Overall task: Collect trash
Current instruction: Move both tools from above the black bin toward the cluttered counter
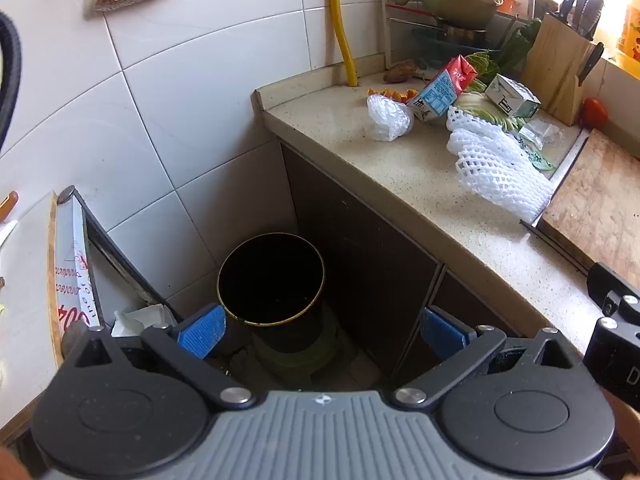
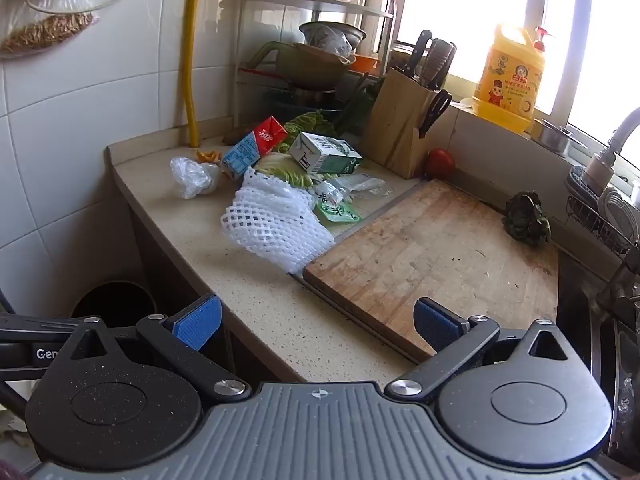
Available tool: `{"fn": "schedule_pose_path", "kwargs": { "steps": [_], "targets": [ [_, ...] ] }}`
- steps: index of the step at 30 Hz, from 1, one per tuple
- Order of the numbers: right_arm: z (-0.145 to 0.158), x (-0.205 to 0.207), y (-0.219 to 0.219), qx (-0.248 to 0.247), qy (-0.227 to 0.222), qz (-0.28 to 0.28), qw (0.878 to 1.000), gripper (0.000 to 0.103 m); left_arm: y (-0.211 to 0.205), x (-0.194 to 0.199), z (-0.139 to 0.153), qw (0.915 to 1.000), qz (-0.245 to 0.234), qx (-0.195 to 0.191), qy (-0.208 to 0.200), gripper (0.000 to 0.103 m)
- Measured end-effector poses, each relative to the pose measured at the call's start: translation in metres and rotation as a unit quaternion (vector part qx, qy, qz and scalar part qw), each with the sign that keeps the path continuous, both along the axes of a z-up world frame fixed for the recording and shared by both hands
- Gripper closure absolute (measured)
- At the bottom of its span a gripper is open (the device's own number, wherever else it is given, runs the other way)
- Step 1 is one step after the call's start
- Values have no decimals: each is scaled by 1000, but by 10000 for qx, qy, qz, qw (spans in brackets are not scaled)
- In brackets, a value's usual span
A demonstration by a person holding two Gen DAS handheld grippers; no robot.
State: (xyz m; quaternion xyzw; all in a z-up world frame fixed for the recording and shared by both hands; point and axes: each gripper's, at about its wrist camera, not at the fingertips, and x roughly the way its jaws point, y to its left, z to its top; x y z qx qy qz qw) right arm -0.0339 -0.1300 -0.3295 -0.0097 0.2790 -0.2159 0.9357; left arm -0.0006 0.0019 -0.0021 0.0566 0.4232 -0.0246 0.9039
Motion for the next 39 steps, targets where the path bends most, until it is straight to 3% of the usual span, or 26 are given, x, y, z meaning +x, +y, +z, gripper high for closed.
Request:
{"fn": "schedule_pose_path", "kwargs": {
  "steps": [39],
  "targets": [
    [-2,6,2,43,72,-103,9999,0,6,14,0,9999,-102,-18,139,0]
  ]
}}
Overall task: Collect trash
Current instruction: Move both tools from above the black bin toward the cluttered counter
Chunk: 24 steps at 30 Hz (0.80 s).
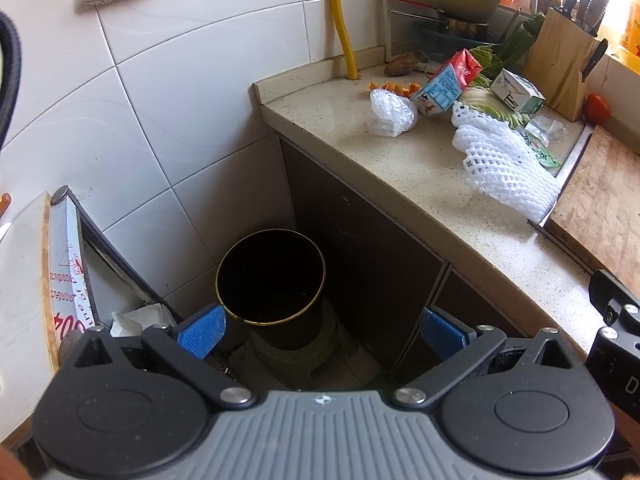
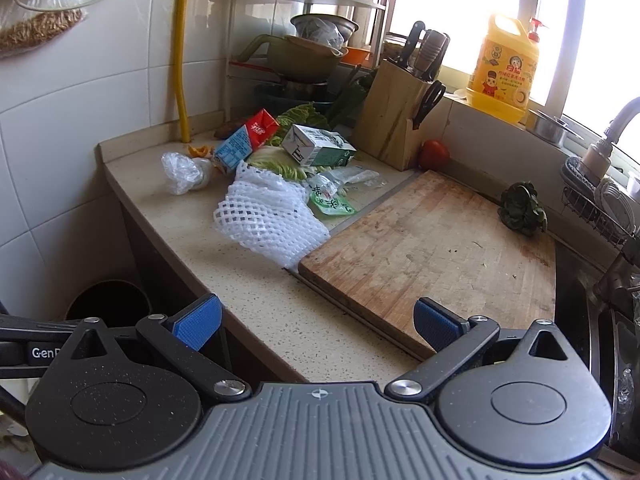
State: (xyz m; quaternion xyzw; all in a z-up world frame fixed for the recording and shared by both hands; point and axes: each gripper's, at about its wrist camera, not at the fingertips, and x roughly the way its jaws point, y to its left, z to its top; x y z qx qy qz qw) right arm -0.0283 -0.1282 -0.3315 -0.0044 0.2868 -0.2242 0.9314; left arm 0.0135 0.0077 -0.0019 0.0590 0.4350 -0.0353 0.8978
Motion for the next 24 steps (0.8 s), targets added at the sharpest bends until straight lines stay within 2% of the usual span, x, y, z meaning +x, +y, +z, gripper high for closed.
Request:
{"fn": "schedule_pose_path", "kwargs": {
  "steps": [24],
  "targets": [
    [-3,12,3,-8,117,-55,9999,0,-4,8,-2,9998,-171,42,-48,0]
  ]
}}
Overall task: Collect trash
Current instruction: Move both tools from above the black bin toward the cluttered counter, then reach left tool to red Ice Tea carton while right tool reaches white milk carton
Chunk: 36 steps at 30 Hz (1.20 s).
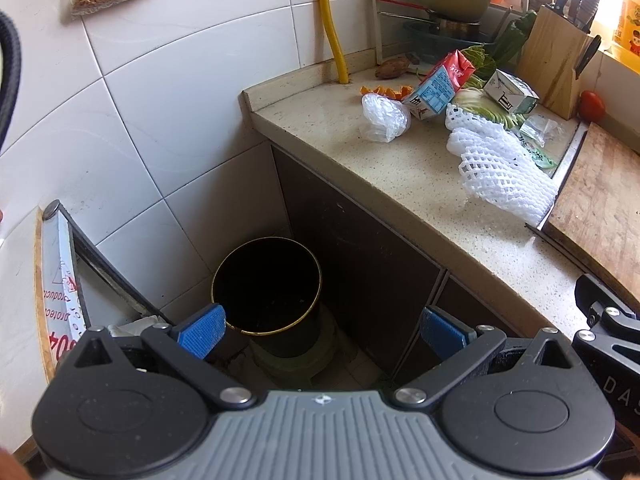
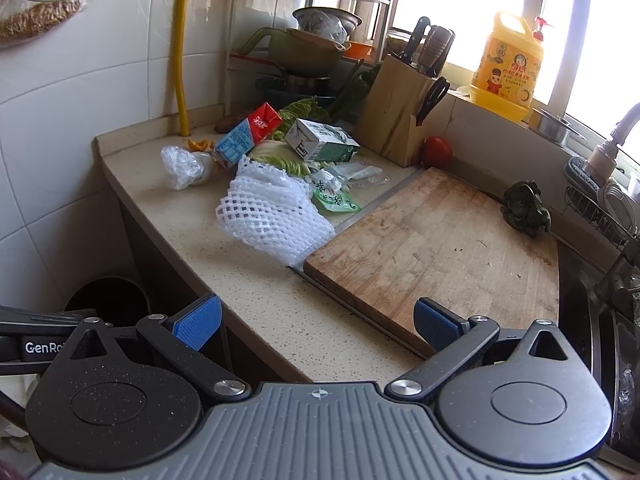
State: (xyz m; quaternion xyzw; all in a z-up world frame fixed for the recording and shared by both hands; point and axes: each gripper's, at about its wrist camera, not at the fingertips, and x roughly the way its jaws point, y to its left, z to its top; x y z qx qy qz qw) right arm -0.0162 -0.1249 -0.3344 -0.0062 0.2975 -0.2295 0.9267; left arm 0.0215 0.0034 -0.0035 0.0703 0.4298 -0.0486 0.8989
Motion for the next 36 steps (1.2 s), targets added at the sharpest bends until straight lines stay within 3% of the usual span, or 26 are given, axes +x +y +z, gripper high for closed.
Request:
{"fn": "schedule_pose_path", "kwargs": {
  "steps": [17,36],
  "targets": [
    [-3,13,3,16,69,-121,9999,0,1,18,-5,9998,-178,18,31,0],
    [-8,49,12,80,136,-531,9985,0,5,68,-15,9978,-655,27,89,0]
  ]
}}
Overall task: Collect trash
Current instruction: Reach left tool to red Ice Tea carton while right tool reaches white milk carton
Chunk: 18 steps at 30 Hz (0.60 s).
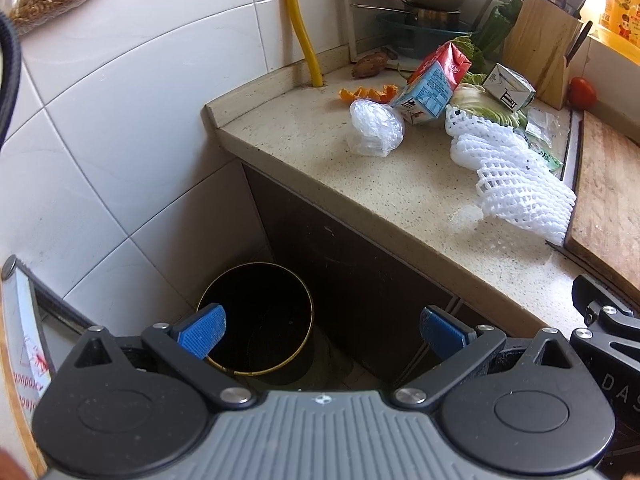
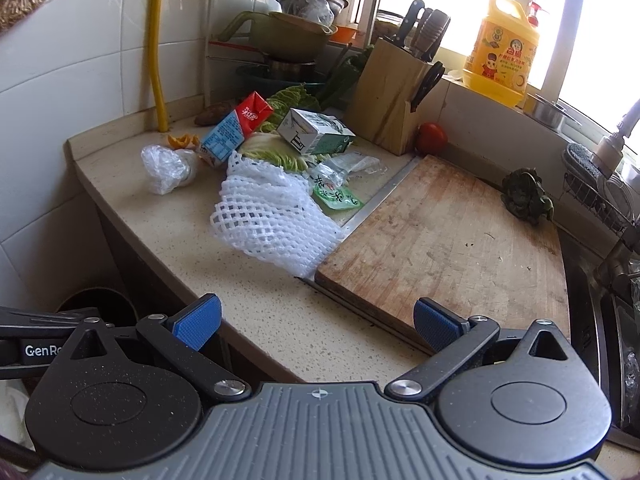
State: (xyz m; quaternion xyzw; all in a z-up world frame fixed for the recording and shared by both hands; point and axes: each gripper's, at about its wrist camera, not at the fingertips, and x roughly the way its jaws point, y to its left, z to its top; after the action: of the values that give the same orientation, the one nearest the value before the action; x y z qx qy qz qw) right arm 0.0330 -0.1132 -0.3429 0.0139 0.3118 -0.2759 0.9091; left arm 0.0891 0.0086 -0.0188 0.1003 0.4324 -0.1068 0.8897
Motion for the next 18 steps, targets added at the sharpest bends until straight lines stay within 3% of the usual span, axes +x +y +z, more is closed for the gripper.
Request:
{"fn": "schedule_pose_path", "kwargs": {
  "steps": [6,11,18],
  "targets": [
    [-4,11,1,51,39,-150,9999,0,-6,13,-6,10000,-78,39,38,0],
    [-8,23,-6,49,144,-192,9997,0,-16,27,-9,9997,-114,-159,120,1],
    [-4,43,-36,-272,-62,125,9995,0,-34,24,-9,9990,-244,-375,16,0]
  ]
}}
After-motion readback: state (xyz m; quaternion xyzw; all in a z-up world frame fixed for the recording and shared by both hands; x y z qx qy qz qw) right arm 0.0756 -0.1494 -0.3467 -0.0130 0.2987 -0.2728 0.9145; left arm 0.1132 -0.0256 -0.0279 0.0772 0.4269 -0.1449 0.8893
